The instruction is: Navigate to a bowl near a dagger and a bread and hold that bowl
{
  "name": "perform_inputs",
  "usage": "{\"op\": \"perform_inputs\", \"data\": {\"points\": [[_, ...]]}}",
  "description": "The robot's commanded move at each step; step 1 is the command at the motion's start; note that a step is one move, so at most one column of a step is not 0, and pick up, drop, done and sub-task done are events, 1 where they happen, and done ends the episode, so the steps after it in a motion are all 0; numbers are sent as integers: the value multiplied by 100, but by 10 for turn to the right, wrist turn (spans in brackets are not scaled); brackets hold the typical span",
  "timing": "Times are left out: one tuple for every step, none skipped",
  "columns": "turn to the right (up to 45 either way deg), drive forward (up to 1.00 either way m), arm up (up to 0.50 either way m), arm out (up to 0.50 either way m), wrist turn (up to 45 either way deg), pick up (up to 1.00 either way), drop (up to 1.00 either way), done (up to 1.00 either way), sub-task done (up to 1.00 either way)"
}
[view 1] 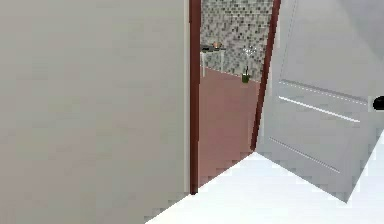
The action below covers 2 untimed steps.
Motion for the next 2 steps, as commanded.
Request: {"op": "perform_inputs", "data": {"points": [[30,0,0,0,0,0,0,0,0],[0,30,0,0,0,0,0,0,0]]}}
